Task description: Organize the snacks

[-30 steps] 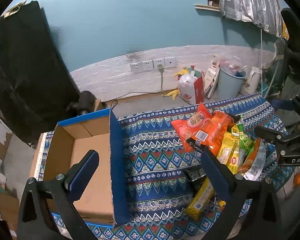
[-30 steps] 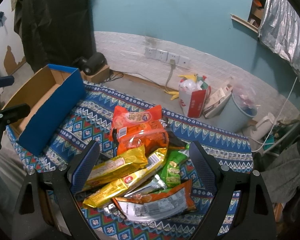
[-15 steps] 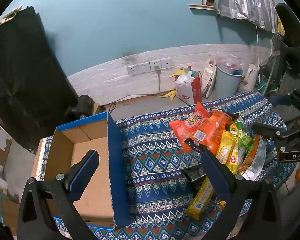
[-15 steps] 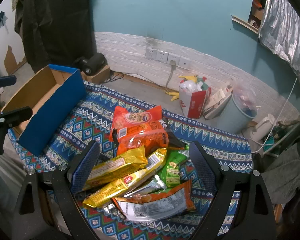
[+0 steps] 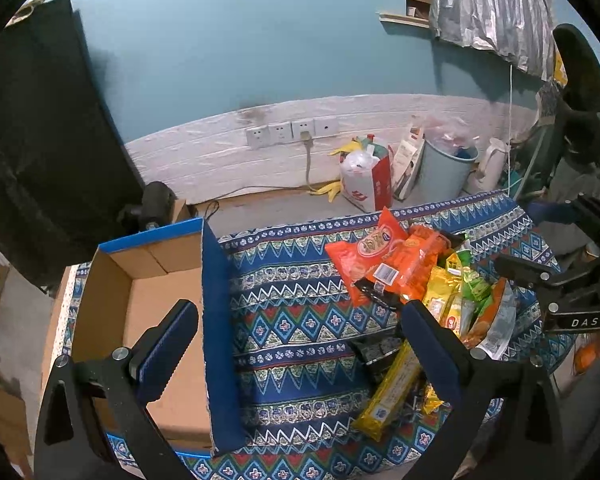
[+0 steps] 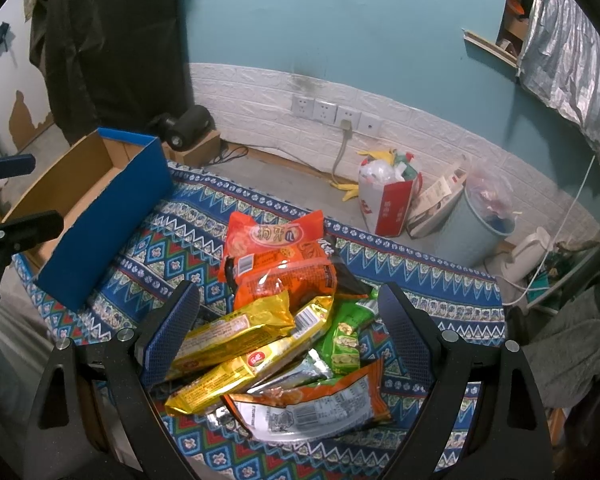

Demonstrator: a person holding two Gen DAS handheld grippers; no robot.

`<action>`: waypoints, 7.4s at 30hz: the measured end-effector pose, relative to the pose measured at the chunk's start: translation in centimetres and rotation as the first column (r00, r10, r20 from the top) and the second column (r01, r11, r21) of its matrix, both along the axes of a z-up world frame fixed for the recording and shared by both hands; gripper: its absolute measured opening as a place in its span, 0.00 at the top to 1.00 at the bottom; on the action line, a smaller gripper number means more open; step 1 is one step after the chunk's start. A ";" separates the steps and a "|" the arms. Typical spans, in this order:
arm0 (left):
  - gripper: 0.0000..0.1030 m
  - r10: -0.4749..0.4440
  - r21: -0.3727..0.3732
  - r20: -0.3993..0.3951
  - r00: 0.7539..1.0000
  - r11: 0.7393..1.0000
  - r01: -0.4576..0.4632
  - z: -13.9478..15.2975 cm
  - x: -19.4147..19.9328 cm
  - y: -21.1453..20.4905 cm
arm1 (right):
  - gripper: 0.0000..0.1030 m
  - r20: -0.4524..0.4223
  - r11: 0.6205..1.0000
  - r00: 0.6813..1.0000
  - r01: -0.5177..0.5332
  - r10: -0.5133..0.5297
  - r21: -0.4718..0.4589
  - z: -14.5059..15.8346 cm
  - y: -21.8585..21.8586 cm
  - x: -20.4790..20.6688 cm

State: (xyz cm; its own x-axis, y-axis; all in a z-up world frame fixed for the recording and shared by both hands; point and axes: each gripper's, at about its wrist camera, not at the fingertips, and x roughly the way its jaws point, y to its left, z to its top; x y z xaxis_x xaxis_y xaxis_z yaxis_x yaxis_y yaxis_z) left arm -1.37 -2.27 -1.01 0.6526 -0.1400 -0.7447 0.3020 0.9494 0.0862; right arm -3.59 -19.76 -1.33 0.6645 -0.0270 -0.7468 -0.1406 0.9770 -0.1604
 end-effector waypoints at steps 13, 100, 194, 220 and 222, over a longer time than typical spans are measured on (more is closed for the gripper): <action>0.00 -0.027 0.012 -0.005 1.000 1.000 0.027 -0.4 0.1 -0.4 | 0.13 -0.008 1.000 1.000 0.000 0.000 -0.003 -0.2 0.1 -0.1; 0.67 -0.312 0.088 -0.430 0.847 0.919 0.383 -17.8 2.3 -11.8 | 0.51 -0.411 0.895 0.868 0.389 -0.278 0.216 -15.0 -8.9 0.6; 0.68 0.341 -0.049 -0.054 0.939 0.938 -0.344 -2.5 3.3 20.6 | 0.65 -0.059 0.959 0.966 -0.241 0.253 0.151 -1.4 24.4 11.4; 0.25 0.447 0.038 -0.095 0.889 0.894 -0.446 -5.6 3.9 22.7 | 0.33 -0.150 0.947 0.947 -0.254 0.285 0.198 -4.4 26.1 13.4; 0.22 0.443 0.046 -0.089 0.892 0.897 -0.440 -5.5 3.9 22.3 | 0.29 -0.144 0.952 0.952 -0.242 0.271 0.190 -4.1 25.4 13.2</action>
State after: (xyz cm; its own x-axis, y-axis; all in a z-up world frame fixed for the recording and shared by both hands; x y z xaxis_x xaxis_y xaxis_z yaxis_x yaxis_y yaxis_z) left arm 2.48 20.02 -6.52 0.5692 0.1648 -0.8055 -0.1400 0.9848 0.1026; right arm 9.65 5.68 -5.41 0.4987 0.2630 -0.8259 -0.4002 0.9151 0.0498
